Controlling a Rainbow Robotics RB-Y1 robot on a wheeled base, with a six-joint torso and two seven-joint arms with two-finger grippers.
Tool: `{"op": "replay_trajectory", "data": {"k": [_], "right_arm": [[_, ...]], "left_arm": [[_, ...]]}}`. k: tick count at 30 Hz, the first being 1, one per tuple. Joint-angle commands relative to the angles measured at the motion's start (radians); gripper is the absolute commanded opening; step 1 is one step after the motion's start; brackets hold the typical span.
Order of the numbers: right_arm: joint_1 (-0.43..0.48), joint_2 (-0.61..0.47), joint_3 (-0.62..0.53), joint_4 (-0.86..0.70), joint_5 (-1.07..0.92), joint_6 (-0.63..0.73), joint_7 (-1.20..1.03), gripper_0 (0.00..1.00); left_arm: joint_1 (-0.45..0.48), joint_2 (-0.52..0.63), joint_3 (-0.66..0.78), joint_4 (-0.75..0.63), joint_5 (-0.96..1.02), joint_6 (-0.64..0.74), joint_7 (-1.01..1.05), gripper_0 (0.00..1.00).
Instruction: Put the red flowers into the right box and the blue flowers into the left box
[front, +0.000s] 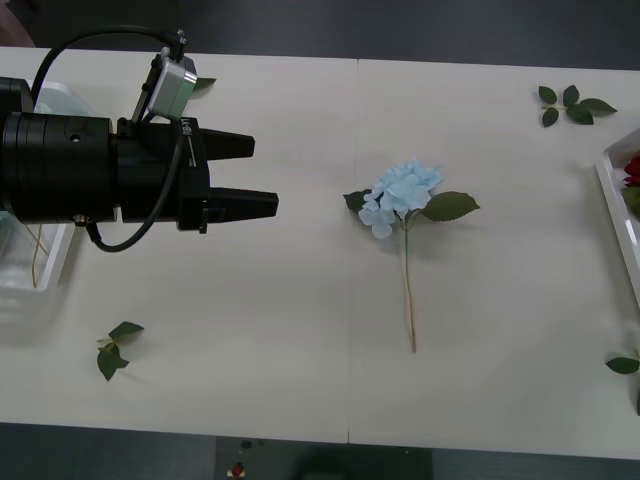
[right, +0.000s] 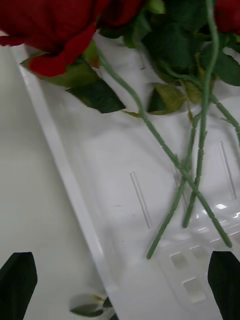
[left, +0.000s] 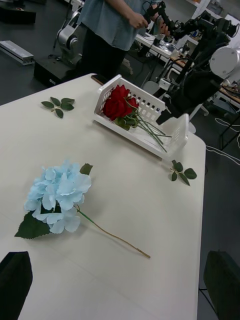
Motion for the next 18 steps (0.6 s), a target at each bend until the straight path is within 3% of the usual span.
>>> {"op": "replay_trajectory", "data": {"k": [1,11,18], "right_arm": [[-0.071,-0.002,-0.003,-0.111,-0.017,0.102,0.028,1.00],[-0.212,0.123,0.026,-0.200,-0.092,0.306,0.017,1.00],[-0.275,0.173,0.132,-0.214,-0.106,0.332,-0.009,1.00]], "left_arm": [[-0.016,-0.008,0.001,-0.010,0.011,0.002,-0.011,1.00],[-0.016,-0.008,0.001,-0.010,0.011,0.002,-0.011,1.00],[-0.016,-0.008,0.001,-0.010,0.011,0.002,-0.011,1.00]]}}
